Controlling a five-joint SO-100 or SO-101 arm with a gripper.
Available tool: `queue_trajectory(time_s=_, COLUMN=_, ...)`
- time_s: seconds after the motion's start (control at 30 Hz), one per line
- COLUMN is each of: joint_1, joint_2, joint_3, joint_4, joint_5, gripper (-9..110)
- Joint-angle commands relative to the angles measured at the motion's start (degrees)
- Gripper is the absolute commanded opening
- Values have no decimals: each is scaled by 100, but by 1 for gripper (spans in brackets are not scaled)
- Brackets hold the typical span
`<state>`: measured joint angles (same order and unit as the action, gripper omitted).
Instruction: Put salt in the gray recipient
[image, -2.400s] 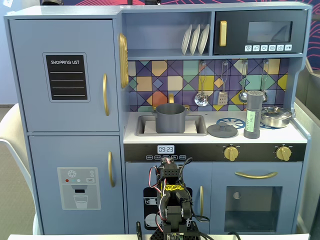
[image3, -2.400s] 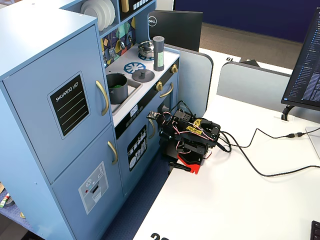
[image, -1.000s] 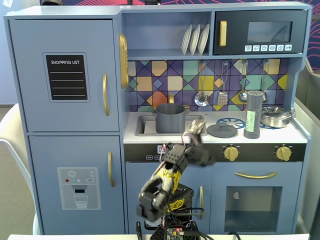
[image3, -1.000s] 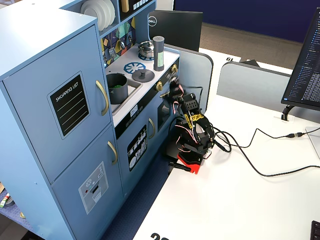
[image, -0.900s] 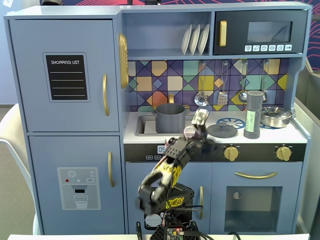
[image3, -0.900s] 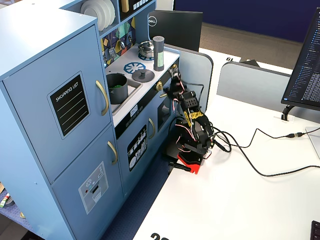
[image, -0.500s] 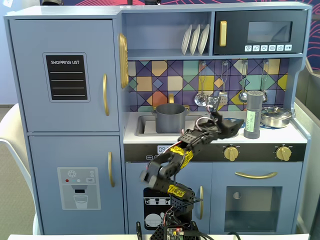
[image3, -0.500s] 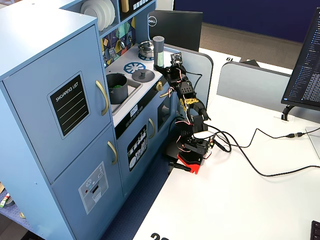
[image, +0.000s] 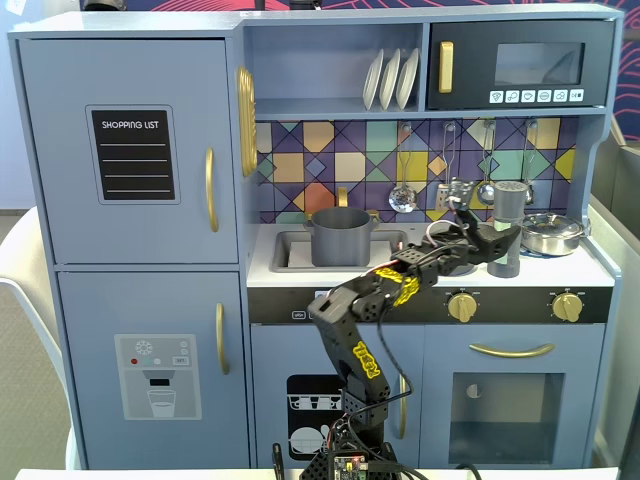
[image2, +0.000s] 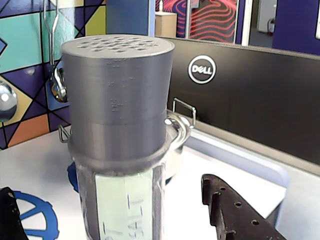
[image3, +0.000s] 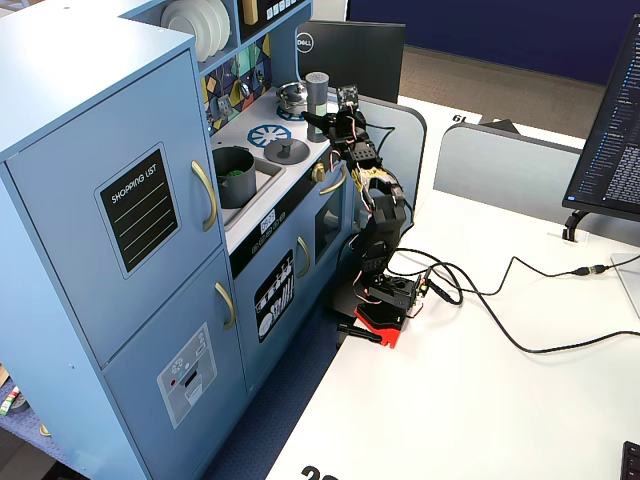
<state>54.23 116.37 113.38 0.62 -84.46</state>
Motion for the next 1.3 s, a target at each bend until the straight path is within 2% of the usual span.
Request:
queue_trajectory(time_s=0.0, joint_1=35, joint_2=-466, joint_3=-905, joint_4=-105, joint_5=281, gripper=52)
queue_trajectory(time_s=0.53, joint_1=-264, joint_2=-2531, joint_3=-2953, joint_4=-167, joint_5=53, gripper=47)
queue_trajectory(time_s=0.67, joint_1=-378, joint_2=-2874, joint_3=-3340, joint_4=-141, joint_5=18, gripper=42)
queue_trajectory(time_s=0.73, joint_1=-431, joint_2=-2988, joint_3=-3454, joint_4=-141, joint_5=-123, gripper=33)
queue_trajectory(time_s=0.83, joint_1=-527, joint_2=-2997, joint_3=-3463, joint_4=-193, joint_5=-352, gripper=0)
queue_trajectory(time_s=1.03, joint_1=-633, joint_2=-2479, joint_3=-3410, joint_4=-299, joint_5=448, gripper=0)
queue_trajectory(time_s=1.27, joint_1=-1230, joint_2=-694, joint_3=-3190, joint_4=1046, joint_5=1907, gripper=0)
